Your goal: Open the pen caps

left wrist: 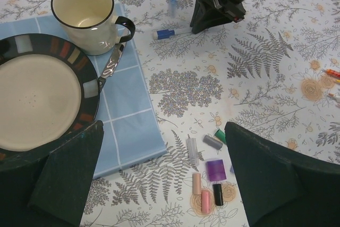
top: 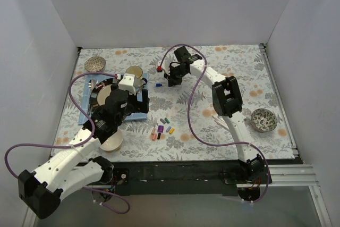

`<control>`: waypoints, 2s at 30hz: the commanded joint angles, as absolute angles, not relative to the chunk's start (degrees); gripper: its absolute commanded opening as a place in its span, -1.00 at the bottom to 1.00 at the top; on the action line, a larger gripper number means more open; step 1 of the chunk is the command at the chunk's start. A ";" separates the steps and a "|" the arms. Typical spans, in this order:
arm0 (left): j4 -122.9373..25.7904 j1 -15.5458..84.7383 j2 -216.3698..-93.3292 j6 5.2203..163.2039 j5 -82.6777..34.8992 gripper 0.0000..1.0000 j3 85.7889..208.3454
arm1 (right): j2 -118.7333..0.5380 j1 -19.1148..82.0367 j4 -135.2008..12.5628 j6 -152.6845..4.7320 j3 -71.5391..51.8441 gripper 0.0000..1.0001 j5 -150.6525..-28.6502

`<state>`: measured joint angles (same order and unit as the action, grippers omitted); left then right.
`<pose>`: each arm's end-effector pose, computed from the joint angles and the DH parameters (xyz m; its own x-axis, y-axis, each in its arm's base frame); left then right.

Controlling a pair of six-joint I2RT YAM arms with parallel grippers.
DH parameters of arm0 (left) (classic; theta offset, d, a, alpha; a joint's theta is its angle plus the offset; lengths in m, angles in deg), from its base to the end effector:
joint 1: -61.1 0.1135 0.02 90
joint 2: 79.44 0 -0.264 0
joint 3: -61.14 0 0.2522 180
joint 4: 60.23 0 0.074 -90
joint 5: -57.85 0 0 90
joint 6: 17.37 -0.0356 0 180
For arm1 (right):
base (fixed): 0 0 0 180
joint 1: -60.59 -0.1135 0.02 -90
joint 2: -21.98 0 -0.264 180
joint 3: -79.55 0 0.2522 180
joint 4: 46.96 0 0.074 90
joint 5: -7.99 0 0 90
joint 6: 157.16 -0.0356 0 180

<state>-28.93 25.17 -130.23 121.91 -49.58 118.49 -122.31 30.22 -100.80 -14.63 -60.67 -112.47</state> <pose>0.1696 -0.1097 0.3017 -0.4784 -0.5463 -0.6875 -0.0353 0.7942 -0.6066 0.4581 0.2894 0.1610 0.0856 -0.7428 -0.6641 -0.9866 0.0296 -0.1604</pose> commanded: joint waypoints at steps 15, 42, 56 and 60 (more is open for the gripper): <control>-49.33 34.02 -130.06 154.42 -20.29 0.96 109.54 | -93.61 31.40 -91.41 -29.27 -14.75 -0.97 -107.23; -76.44 28.40 -176.73 185.92 -23.54 0.65 118.31 | -83.31 40.02 -89.11 -42.02 -6.11 -0.97 -137.55; -78.02 26.64 -179.55 186.63 -23.80 -0.31 119.72 | -83.75 41.34 -84.81 -46.95 -4.00 -0.97 -138.79; -78.29 26.47 -179.73 186.28 -22.75 -0.58 120.16 | -83.22 41.34 -83.84 -47.56 -3.56 -0.97 -138.52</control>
<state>-77.30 26.75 -179.54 186.89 -22.70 118.08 -85.30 41.10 -86.26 -46.23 -4.49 -136.69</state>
